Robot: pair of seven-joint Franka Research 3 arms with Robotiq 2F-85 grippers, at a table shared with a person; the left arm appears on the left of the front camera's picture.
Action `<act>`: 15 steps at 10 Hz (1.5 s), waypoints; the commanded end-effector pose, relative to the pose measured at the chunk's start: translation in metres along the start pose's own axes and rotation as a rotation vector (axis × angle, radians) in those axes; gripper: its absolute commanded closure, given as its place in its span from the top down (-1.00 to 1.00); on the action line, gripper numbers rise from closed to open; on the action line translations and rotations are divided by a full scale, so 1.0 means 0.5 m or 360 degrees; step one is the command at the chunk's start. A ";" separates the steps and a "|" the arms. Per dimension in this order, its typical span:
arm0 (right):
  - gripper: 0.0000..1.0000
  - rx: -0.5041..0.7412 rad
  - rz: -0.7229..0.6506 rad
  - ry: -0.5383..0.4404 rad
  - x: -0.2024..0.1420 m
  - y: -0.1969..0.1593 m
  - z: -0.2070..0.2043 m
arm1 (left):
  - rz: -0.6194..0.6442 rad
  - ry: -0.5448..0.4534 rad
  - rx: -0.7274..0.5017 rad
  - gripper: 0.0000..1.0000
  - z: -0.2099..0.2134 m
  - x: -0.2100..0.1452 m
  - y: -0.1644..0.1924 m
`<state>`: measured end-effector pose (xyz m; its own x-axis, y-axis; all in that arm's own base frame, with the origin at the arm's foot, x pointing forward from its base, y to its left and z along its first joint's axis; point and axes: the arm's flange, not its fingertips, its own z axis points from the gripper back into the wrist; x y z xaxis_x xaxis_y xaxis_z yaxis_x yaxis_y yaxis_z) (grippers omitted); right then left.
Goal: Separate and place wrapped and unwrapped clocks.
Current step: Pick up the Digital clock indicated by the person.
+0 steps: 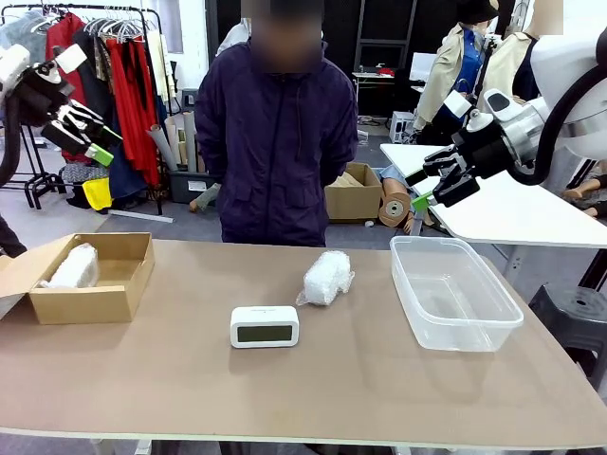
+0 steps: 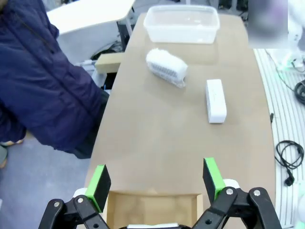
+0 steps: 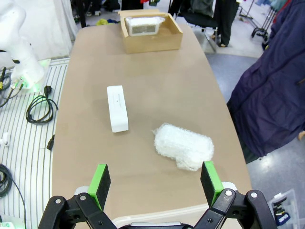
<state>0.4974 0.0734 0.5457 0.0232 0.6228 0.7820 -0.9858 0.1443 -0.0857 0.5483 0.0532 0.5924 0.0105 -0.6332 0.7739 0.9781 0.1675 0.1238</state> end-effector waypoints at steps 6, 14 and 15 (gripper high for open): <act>1.00 0.0001 0.0006 -0.0016 0.003 0.000 0.002 | 0.0063 -0.0184 -0.0100 1.00 0.007 -0.002 0.011; 1.00 0.0001 0.0006 -0.0016 0.003 0.000 0.002 | -0.0054 -0.0155 -0.0139 1.00 0.000 0.004 -0.003; 1.00 0.0001 0.0006 -0.0016 0.003 0.000 0.002 | -0.0054 -0.0155 -0.0139 1.00 0.000 0.004 -0.003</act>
<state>0.4974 0.0734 0.5457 0.0232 0.6228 0.7820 -0.9858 0.1443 -0.0857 0.5501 0.0514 0.5921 -0.0238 -0.5558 0.8310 0.9921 0.0895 0.0883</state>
